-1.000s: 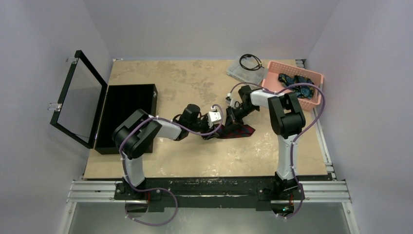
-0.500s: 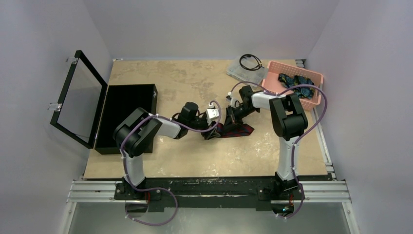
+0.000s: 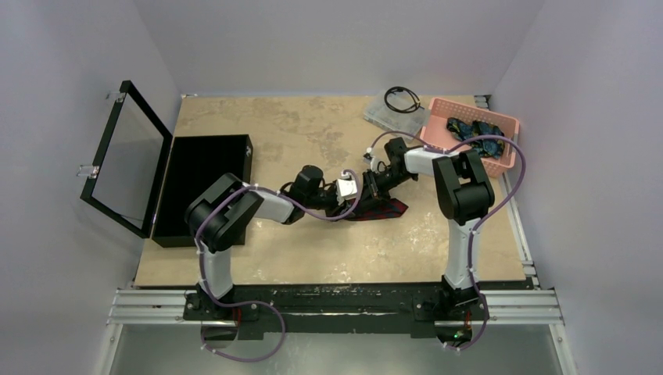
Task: Roll the ties
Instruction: Roll the tie at the center of the board.
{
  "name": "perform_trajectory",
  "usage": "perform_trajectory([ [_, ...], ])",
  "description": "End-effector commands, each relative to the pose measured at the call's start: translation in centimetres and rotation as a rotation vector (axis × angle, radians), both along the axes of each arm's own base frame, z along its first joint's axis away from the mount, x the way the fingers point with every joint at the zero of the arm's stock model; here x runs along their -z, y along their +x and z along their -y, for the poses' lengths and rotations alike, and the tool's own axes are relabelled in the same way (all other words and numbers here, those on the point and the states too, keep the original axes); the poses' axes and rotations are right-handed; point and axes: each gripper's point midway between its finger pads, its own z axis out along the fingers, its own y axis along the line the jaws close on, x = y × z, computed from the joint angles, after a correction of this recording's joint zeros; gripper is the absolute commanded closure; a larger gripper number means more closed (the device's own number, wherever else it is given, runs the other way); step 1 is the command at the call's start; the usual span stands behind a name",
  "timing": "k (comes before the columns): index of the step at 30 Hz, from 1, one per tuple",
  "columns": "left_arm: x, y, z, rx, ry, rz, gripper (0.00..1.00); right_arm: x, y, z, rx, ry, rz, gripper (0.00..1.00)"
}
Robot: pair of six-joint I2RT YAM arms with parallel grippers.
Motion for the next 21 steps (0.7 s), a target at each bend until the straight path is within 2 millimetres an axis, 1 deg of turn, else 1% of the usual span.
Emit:
perform_trajectory([
  [1,1.6,-1.5,-0.9,0.025,0.14,0.029,0.79,4.0,3.1,2.0,-0.039,-0.169,0.188,0.82],
  [4,2.2,-2.0,-2.2,0.013,0.221,0.024,0.8,1.1,3.8,2.8,-0.051,-0.143,0.232,0.66],
  [5,2.6,-2.3,-2.7,0.011,0.254,0.009,0.8,0.0,4.2,3.6,-0.036,-0.131,0.24,0.61],
  [6,2.9,-2.4,-3.0,0.012,0.276,0.0,0.8,-0.7,4.1,4.2,-0.033,-0.126,0.235,0.57],
  [7,3.1,-2.5,-3.2,0.015,0.294,-0.001,0.8,-1.4,3.9,4.8,-0.032,-0.122,0.23,0.54],
  [9,3.6,-2.6,-3.6,0.02,0.332,0.013,0.8,-2.5,3.4,5.8,-0.033,-0.109,0.223,0.52],
  [11,3.9,-2.5,-3.6,0.022,0.359,0.013,0.8,-3.7,2.7,6.2,-0.03,-0.081,0.217,0.48],
  [13,4.1,-2.5,-3.4,0.032,0.379,0.017,0.8,-4.9,2.0,5.9,-0.033,-0.045,0.213,0.45],
  [16,4.4,-2.6,-3.2,0.038,0.398,0.012,0.8,-6.4,1.3,4.2,-0.003,0.048,0.185,0.4],
  [18,4.6,-2.6,-3.1,0.044,0.413,0.005,0.8,-6.7,1.1,2.9,0.005,0.091,0.167,0.41],
  [21,4.7,-2.6,-3.1,0.055,0.427,-0.006,0.79,-6.4,0.5,1.4,-0.018,0.133,0.151,0.43],
])
